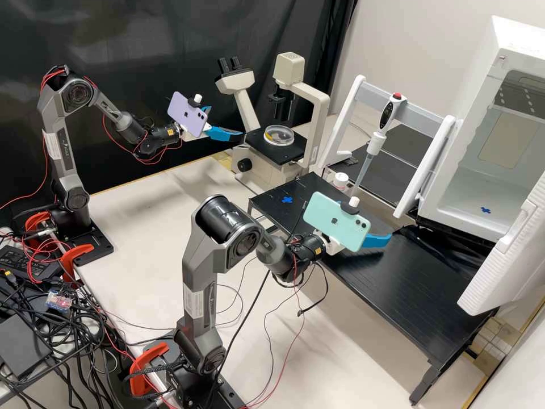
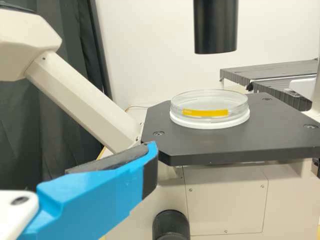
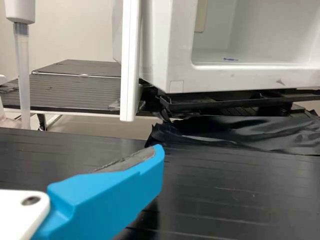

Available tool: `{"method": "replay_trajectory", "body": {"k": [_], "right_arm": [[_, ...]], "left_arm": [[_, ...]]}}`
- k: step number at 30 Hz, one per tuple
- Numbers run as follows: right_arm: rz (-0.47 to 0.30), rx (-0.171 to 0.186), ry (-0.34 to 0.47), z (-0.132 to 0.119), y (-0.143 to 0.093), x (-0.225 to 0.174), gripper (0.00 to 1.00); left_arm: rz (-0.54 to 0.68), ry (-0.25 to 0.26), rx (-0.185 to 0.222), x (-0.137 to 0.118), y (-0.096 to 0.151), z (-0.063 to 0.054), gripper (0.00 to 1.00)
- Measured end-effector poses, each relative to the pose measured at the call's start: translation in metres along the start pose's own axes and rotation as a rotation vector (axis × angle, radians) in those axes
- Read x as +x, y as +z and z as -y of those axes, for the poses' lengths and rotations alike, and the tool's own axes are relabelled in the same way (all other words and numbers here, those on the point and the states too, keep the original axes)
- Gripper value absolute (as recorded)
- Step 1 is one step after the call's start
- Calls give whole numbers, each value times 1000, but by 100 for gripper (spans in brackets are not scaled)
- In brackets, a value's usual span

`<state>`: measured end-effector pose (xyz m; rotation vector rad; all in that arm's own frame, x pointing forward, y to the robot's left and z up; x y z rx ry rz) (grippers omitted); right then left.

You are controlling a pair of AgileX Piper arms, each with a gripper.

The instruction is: Move the petri dish to the bench

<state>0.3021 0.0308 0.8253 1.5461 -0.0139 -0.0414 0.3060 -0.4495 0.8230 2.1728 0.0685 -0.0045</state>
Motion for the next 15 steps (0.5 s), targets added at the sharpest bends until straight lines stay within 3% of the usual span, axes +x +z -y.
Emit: {"method": "replay_trajectory", "body": {"k": [5, 10, 15], "right_arm": [[-34, -1, -2, 1, -9, -13, 100], [-133, -2, -31, 12, -34, -30, 100], [-254, -43, -62, 29, -67, -45, 100]], "left_arm": [[0, 0, 0, 0, 0, 0, 100], [0, 0, 0, 0, 0, 0, 100], [0, 0, 0, 0, 0, 0, 100]]}}
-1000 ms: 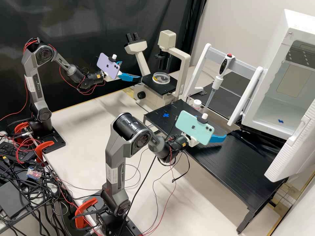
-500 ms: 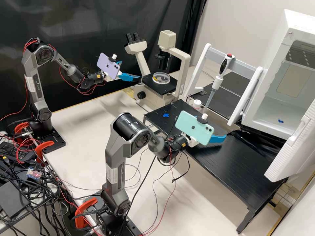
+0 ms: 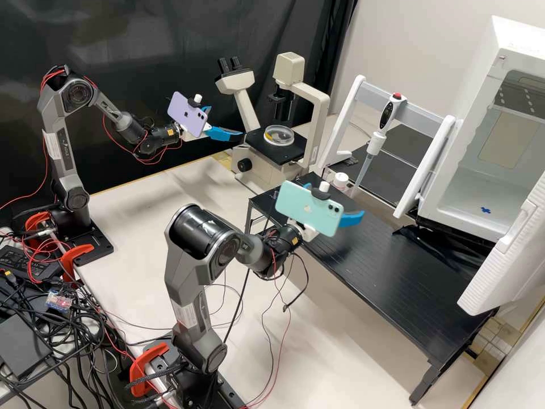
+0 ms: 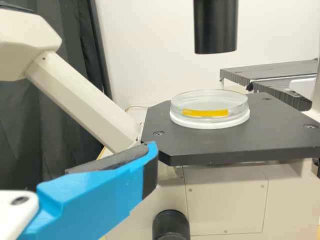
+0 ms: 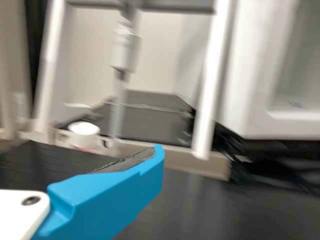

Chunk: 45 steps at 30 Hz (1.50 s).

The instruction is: Move the petri dish to the bench

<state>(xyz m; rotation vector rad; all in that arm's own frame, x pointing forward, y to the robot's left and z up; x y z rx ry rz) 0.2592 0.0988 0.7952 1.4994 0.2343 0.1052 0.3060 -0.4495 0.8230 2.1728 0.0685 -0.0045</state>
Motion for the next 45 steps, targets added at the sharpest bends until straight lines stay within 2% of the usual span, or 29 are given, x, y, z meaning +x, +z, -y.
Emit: {"method": "replay_trajectory", "body": {"k": [5, 8, 15, 20, 24, 25, 30, 31, 34, 36, 40, 45], "right_arm": [[-110, -57, -64, 22, -35, -2, 100], [-158, -72, -87, 28, -53, -1, 100], [-226, -46, -111, 35, -94, 10, 100], [-271, -75, -141, 43, -118, 23, 100], [-278, -100, -171, 52, -129, 33, 100], [-274, -93, -177, 54, -133, 38, 100], [-256, -106, -201, 62, -140, 49, 100], [-249, -94, -198, 63, -144, 54, 100], [-235, -87, -213, 79, -156, 74, 100], [-228, -101, -241, 89, -161, 81, 100], [-202, -108, -324, 113, -165, 101, 100], [-187, -94, -367, 131, -170, 122, 100]], "left_arm": [[0, 0, 0, 0, 0, 0, 100], [0, 0, 0, 0, 0, 0, 100], [0, 0, 0, 0, 0, 0, 100], [0, 0, 0, 0, 0, 0, 100], [0, 0, 0, 0, 0, 0, 100], [0, 0, 0, 0, 0, 0, 100], [0, 0, 0, 0, 0, 0, 100], [0, 0, 0, 0, 0, 0, 100], [0, 0, 0, 0, 0, 0, 100], [0, 0, 0, 0, 0, 0, 100], [0, 0, 0, 0, 0, 0, 100], [0, 0, 0, 0, 0, 0, 100]]}}
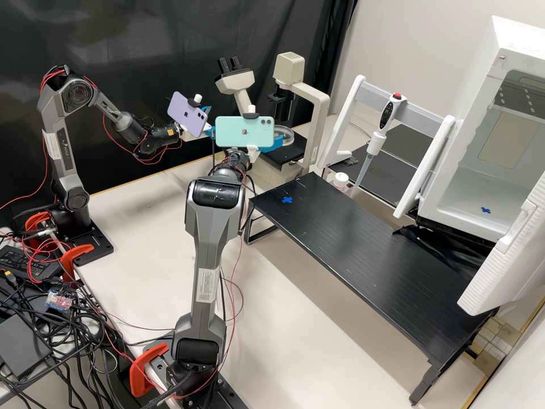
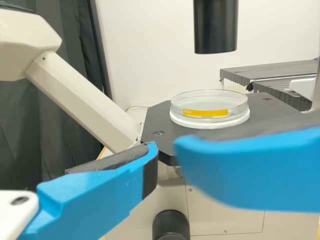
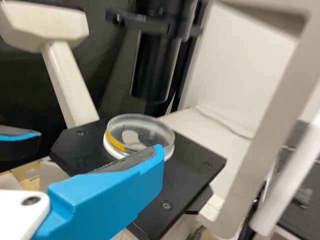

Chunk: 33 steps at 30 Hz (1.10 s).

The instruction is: Move the petri dish to the bench

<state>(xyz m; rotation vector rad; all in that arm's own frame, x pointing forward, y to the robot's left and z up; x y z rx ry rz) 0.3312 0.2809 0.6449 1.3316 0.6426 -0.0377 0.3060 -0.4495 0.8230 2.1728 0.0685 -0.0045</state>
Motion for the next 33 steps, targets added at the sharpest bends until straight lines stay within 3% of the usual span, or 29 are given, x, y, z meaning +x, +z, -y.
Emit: {"method": "replay_trajectory", "body": {"k": [5, 13, 19, 25, 31, 33], "right_arm": [[31, 23, 4, -4, 13, 30, 100], [118, 116, -11, -19, 54, 48, 100], [104, 153, -28, -27, 51, 51, 100], [87, 238, -16, -33, 51, 52, 100], [58, 238, -33, -37, 39, 47, 100], [28, 236, -30, -41, 26, 42, 100]], "left_arm": [[0, 0, 0, 0, 0, 0, 100], [0, 0, 0, 0, 0, 0, 100], [0, 0, 0, 0, 0, 0, 100], [0, 0, 0, 0, 0, 0, 100], [0, 0, 0, 0, 0, 0, 100], [0, 0, 0, 0, 0, 0, 100]]}}
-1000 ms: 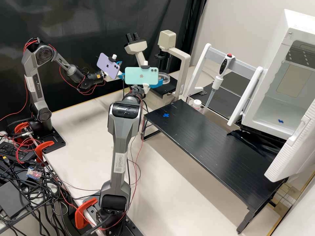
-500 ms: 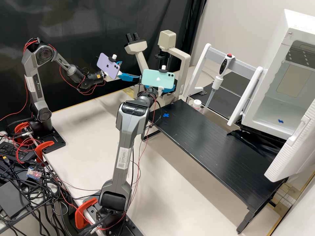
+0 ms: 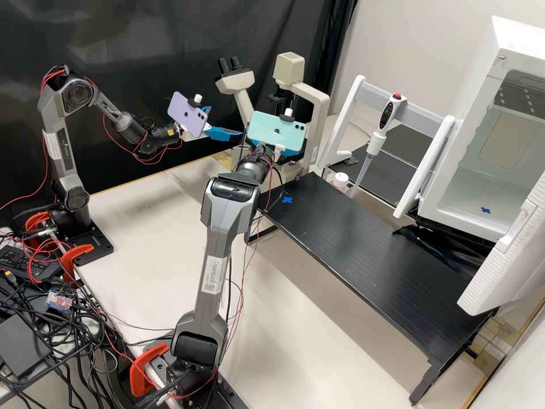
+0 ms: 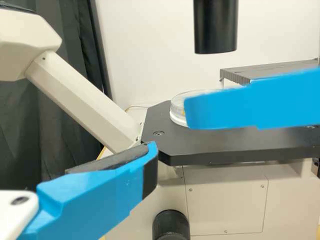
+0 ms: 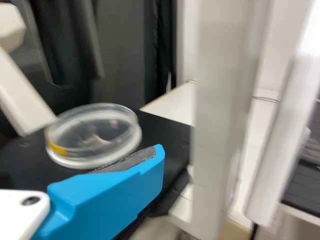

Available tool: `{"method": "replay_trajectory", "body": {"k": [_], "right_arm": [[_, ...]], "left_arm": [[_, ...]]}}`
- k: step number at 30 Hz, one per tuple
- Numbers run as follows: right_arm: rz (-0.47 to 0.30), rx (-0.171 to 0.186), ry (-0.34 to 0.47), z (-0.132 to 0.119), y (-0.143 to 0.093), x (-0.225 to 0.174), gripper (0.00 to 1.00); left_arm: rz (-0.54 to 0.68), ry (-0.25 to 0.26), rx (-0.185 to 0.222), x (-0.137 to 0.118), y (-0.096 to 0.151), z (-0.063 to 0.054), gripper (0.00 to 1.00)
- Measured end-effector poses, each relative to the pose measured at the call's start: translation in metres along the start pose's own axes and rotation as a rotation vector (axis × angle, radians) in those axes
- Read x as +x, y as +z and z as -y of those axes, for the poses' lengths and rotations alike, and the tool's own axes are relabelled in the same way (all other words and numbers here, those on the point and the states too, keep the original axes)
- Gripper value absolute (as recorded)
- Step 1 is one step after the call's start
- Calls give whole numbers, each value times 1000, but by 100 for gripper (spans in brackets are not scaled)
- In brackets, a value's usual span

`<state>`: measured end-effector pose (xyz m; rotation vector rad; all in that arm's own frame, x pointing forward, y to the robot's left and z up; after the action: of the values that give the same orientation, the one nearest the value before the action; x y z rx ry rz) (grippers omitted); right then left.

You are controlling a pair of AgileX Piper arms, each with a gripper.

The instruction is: Move the petri dish to the bench

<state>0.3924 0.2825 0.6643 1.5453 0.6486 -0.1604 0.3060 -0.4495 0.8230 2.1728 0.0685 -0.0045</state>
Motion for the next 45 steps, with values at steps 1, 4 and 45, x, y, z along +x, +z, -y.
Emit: {"method": "replay_trajectory", "body": {"k": [1, 4, 45], "right_arm": [[-7, -2, -1, 1, -3, -1, 100], [-36, -34, 3, 0, -16, -5, 100], [155, -77, 62, 24, 20, 65, 0]], "left_arm": [[0, 0, 0, 0, 0, 0, 100], [0, 0, 0, 0, 0, 0, 100], [0, 0, 0, 0, 0, 0, 100]]}}
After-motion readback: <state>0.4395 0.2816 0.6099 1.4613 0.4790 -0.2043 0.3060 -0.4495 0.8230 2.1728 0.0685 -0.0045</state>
